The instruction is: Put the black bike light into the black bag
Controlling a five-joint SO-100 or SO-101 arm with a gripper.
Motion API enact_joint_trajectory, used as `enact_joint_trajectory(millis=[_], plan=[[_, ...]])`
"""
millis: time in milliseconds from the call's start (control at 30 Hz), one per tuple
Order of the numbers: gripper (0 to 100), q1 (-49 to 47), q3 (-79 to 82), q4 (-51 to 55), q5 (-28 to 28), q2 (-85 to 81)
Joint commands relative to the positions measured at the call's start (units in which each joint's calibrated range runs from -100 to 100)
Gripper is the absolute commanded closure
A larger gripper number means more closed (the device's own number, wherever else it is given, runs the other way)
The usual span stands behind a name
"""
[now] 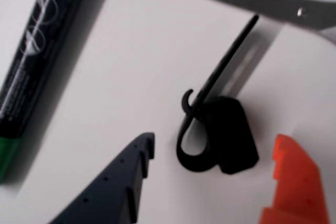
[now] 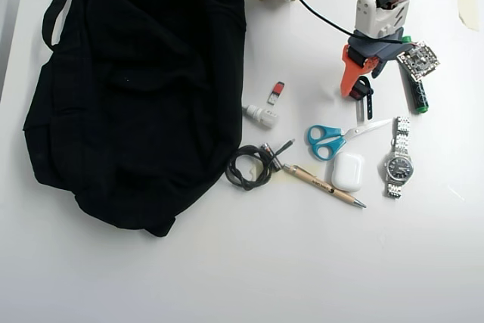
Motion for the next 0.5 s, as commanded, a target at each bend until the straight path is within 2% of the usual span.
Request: enact_joint_trajectory(millis=[0, 467], plan=[[71, 0.58, -0.24, -0.54, -0.17, -0.89], [74, 1.11, -0.95, -0.28, -0.23, -0.40]])
